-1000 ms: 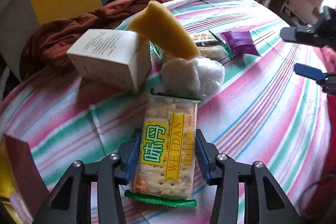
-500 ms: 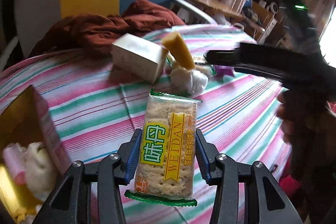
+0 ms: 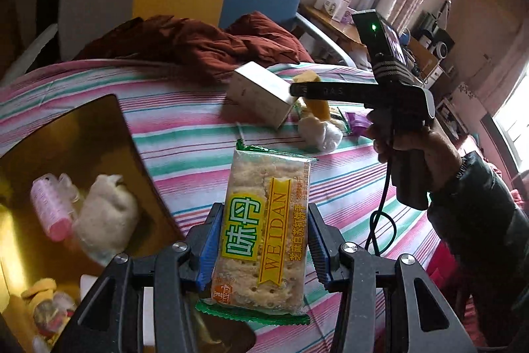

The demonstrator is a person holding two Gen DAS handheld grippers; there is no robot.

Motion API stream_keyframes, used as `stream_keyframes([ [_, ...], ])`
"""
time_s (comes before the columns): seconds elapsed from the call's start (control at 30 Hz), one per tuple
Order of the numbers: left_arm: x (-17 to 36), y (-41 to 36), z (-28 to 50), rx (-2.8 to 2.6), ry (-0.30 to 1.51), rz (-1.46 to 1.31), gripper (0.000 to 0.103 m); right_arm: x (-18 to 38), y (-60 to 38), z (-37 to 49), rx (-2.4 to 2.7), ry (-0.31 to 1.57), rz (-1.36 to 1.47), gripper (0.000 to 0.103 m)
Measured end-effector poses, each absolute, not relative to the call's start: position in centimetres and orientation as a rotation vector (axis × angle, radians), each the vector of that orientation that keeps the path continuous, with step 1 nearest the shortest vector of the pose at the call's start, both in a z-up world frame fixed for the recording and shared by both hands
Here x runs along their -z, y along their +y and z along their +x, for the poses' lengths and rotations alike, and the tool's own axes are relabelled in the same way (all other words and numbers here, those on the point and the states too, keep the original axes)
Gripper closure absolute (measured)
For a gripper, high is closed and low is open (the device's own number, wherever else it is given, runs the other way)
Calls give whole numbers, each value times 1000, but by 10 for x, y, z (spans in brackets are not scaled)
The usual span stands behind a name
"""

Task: Organize objects
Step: 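Grasp the WEIDAN cracker pack with the left tool while the right tool grasps the yellow sponge, then carry the cracker pack and sponge to the gold tray and release both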

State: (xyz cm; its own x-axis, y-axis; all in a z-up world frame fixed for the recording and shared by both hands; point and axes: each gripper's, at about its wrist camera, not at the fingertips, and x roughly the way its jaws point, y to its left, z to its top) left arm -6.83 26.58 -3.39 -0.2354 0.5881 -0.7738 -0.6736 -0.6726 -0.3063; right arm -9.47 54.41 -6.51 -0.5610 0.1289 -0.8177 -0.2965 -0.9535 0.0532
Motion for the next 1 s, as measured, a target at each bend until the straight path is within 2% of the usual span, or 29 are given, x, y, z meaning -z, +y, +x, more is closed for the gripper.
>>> stream_keyframes([
  [0.1,34,259,-68,-1996,101,-1188,54,55,541,-80,-2584,292,-1266,62],
  [0.47,22,218,-53,-2064,39,-1155,54,-5,488,-24,-2717,288,-1102,62],
  [0.77,9,125,-57,-2277,-36,-1143,54,-22,410,-23,-2907,358,-1115,62],
  [1.0,14,53,-56,-2445,-60,-1143,54,-24,323,-49,-3070,343,-1213,62],
])
